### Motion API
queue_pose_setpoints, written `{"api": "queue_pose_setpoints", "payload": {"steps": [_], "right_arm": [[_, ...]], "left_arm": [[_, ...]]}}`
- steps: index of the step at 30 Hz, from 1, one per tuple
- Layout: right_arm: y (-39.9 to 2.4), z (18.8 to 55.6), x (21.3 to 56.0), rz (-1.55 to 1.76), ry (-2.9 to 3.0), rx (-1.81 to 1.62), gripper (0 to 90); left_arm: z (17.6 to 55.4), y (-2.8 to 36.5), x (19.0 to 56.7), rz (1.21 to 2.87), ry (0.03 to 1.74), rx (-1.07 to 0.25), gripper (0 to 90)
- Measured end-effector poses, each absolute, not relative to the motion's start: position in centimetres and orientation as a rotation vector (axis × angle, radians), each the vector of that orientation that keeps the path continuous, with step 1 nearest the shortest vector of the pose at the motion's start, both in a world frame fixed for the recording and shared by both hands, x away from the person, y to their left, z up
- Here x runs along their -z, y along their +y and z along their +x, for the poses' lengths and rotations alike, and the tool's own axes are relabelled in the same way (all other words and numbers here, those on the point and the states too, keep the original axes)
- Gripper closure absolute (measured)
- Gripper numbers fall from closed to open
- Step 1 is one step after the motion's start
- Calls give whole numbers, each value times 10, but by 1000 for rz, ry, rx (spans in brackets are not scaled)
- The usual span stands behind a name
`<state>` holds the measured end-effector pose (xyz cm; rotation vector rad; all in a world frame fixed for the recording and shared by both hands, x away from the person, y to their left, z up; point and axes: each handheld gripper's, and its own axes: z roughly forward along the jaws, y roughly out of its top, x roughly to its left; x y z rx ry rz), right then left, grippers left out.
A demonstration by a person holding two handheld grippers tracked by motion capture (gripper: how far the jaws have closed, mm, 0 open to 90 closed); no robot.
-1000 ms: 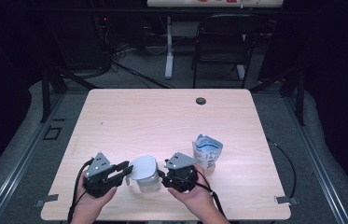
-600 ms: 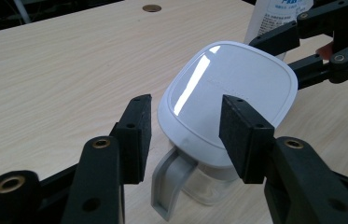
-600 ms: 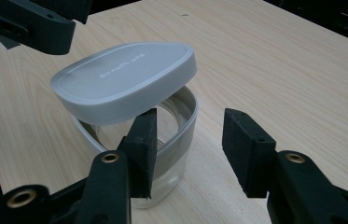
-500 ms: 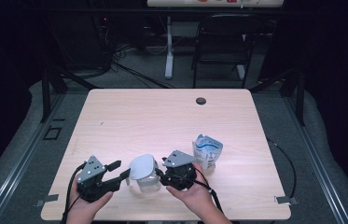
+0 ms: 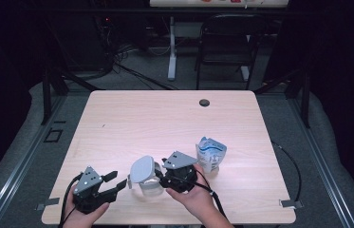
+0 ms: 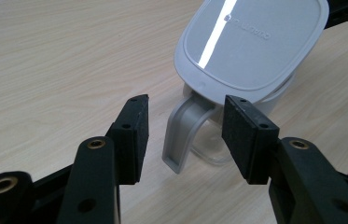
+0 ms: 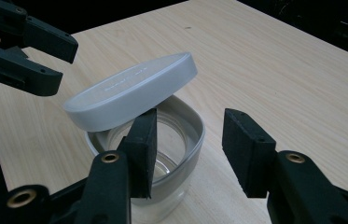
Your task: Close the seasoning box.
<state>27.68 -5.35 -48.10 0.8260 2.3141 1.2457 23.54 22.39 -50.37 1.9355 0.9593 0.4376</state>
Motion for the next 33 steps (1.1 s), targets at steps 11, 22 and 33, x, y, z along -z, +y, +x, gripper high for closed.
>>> {"api": "queue_pose_setpoints", "payload": {"steps": [11,22,33], "right_arm": [[-51,274,471,813,2306,-1240,551],[-41,271,461,788,2289,-1259,549],[-32,271,457,767,2297,-1272,546]], "left_arm": [[237,236,513,1941,978,-435,544],[239,237,518,1952,982,-414,552],[239,234,524,1972,986,-386,556]]}}
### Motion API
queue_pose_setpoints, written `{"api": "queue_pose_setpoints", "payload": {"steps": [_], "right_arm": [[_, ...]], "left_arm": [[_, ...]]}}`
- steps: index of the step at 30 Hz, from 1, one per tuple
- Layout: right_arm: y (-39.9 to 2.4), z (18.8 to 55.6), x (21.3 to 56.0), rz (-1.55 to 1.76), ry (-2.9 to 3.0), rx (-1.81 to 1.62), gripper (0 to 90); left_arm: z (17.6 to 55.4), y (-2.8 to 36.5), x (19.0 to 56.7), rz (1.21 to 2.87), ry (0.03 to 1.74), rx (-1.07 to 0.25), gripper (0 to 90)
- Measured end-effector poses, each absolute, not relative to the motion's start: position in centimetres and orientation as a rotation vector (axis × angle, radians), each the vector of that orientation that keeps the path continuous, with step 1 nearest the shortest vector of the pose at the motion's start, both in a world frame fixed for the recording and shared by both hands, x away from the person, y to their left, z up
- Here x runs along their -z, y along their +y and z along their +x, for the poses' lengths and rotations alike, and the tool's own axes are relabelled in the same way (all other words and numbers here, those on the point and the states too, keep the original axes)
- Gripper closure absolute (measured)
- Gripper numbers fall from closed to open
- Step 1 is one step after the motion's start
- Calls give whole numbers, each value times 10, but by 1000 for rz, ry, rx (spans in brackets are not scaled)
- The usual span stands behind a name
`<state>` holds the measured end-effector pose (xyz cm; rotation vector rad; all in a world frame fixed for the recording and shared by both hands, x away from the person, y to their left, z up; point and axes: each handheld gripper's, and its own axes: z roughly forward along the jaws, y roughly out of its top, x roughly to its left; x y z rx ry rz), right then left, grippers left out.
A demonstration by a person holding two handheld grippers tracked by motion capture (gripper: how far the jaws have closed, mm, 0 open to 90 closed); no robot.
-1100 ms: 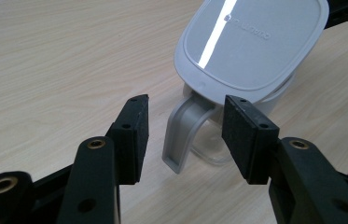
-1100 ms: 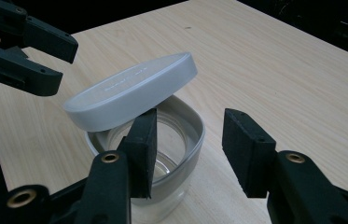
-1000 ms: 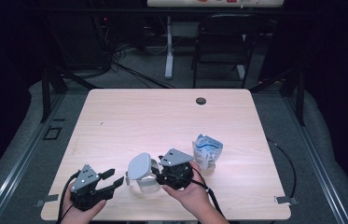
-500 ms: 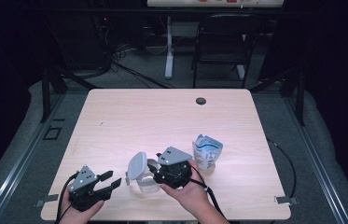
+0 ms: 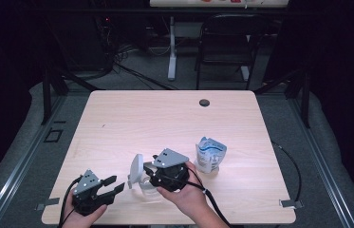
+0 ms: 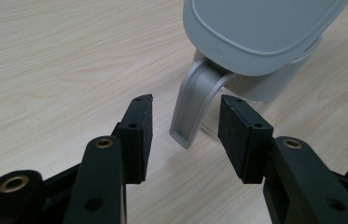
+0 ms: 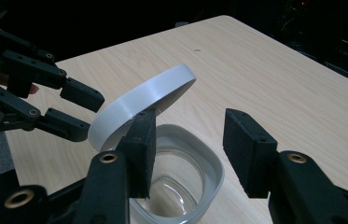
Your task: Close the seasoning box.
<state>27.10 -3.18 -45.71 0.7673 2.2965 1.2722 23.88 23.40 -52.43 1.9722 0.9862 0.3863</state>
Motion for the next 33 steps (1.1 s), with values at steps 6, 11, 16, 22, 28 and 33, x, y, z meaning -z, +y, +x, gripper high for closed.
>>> {"api": "queue_pose_setpoints", "payload": {"steps": [6,11,16,22,28,33], "right_arm": [[-25,269,453,737,2298,-1270,544],[-22,269,450,741,2296,-1298,542],[-17,267,447,722,2291,-1296,537],[-19,268,448,731,2290,-1291,537],[-26,268,450,744,2284,-1286,537],[-33,267,452,756,2280,-1287,537]], "left_arm": [[239,235,526,1966,994,-381,556],[239,237,528,1958,1001,-375,558],[239,237,529,1964,995,-372,557],[239,233,533,1965,988,-381,546],[240,227,537,1970,984,-375,537],[242,222,539,1972,973,-385,532]]}}
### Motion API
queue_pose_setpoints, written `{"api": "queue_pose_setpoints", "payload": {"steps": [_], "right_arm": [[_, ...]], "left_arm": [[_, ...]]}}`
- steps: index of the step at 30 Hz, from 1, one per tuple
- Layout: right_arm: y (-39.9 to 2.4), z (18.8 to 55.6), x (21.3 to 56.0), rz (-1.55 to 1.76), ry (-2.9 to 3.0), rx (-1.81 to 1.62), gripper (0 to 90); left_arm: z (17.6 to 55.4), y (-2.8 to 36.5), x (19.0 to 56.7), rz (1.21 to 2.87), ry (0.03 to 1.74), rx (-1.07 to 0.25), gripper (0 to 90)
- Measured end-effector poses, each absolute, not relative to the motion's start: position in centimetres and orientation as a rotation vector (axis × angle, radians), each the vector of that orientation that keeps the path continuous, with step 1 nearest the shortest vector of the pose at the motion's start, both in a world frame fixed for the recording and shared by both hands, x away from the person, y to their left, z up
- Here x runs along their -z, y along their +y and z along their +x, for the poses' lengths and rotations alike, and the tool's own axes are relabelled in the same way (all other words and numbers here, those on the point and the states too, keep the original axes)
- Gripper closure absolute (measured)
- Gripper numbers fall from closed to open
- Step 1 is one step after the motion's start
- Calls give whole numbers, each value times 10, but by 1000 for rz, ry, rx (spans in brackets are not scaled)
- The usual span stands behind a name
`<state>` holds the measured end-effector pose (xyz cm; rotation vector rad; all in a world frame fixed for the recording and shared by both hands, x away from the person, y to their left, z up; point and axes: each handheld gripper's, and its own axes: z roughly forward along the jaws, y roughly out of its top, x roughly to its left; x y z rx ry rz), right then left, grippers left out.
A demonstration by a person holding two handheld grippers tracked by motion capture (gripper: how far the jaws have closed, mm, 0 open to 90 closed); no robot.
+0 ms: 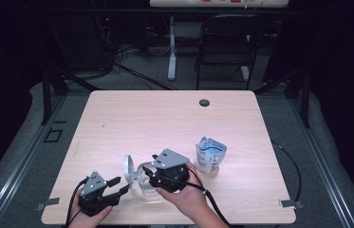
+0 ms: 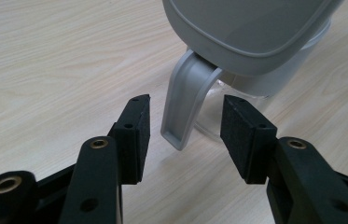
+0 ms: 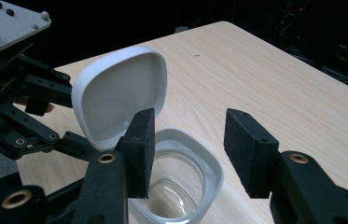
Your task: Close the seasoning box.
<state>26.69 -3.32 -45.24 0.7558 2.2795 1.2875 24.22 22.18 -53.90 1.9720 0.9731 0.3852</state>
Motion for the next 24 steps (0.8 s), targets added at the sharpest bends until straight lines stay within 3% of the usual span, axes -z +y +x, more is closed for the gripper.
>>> {"api": "queue_pose_setpoints", "payload": {"steps": [14,21,24], "right_arm": [[-74,255,461,827,2230,-1318,532],[-94,245,464,857,2193,-1334,528],[-100,242,466,863,2181,-1333,528]], "left_arm": [[258,200,547,1998,993,-443,538],[261,193,550,2027,1006,-471,686],[261,193,550,2033,1001,-474,696]]}}
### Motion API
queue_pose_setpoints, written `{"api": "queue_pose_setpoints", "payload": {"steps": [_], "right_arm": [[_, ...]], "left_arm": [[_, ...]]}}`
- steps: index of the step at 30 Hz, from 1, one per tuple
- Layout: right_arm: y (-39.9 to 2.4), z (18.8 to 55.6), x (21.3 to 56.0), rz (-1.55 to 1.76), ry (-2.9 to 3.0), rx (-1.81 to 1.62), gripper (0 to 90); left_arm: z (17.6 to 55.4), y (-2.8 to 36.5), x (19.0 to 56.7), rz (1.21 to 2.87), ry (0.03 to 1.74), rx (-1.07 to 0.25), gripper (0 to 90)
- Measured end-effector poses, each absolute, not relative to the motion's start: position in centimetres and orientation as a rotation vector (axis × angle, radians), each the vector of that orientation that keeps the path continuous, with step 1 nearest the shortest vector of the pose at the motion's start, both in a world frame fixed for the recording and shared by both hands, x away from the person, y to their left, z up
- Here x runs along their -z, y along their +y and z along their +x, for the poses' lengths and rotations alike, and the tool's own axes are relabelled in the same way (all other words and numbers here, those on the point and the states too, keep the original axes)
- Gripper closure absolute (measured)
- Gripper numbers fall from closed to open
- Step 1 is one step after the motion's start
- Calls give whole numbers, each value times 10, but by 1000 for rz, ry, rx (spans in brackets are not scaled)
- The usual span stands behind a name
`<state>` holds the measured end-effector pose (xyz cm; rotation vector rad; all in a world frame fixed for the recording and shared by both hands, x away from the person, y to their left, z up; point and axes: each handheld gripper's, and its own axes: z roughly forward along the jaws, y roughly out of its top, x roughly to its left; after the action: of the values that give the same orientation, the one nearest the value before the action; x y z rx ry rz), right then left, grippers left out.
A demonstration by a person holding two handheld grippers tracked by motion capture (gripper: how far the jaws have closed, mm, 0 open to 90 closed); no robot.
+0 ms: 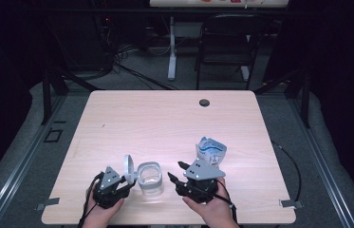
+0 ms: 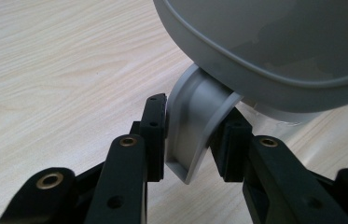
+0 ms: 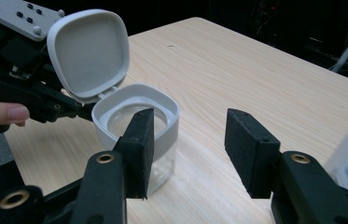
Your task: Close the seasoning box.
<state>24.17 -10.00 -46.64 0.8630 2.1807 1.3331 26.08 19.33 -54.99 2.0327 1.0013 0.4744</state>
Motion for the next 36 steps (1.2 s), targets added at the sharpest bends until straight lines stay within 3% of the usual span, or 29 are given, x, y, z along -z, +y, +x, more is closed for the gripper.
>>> {"api": "queue_pose_setpoints", "payload": {"steps": [20,30,36], "right_arm": [[-202,219,492,1094,2010,-1325,513],[-233,245,518,1222,2016,-1316,451],[-229,266,518,1254,1995,-1254,530]], "left_arm": [[256,197,549,2074,933,-481,708],[255,199,550,2048,943,-466,688],[251,203,549,2040,936,-464,652]]}}
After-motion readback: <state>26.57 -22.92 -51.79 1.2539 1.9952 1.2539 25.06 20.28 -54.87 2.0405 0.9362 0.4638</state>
